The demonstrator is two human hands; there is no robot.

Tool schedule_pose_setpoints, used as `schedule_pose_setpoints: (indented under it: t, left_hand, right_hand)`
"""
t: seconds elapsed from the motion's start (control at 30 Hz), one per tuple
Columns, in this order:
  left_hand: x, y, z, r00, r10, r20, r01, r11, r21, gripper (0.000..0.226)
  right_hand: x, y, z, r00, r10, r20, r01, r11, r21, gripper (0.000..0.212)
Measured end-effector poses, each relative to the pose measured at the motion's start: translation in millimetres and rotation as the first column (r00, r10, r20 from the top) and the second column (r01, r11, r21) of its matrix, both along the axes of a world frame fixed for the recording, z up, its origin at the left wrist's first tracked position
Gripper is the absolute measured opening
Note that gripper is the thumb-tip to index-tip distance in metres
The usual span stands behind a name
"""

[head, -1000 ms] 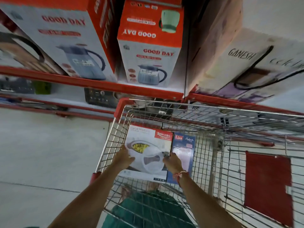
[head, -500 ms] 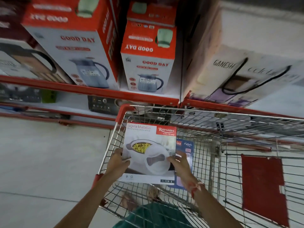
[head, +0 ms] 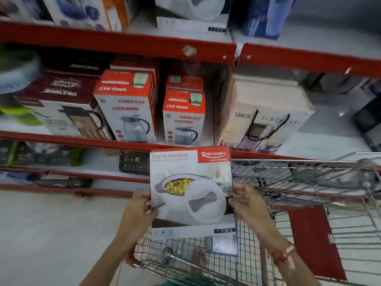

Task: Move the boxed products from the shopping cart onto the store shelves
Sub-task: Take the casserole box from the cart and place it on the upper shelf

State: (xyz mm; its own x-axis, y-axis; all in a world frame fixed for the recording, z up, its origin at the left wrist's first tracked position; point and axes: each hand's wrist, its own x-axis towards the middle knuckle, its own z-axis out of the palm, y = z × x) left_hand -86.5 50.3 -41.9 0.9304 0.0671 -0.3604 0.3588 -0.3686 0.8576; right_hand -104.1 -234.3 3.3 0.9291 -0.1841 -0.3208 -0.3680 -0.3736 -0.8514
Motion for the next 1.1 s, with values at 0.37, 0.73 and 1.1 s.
schedule_pose_setpoints:
  t: [0.37, 0.73, 1.1]
  left_hand:
    - [46, 4, 86, 0.970, -0.023, 0.244, 0.030, 0.999, -0.024, 0.043]
    - [125, -20, 225, 0.764, -0.019, 0.645, 0.146, 0.979, -0.143, 0.062]
    - [244, -40, 289, 0.475, -0.013, 0.880, 0.032, 0.999, -0.002, 0.065]
  right_hand:
    - [28, -1, 71, 0.952, 0.018, 0.305, 0.015, 0.995, -0.103, 0.038]
    - [92, -11, 198, 0.725, 0.019, 0.689, 0.090, 0.989, -0.122, 0.048]
    - [218, -1, 253, 0.543, 0.034, 0.839, 0.197, 0.966, -0.166, 0.055]
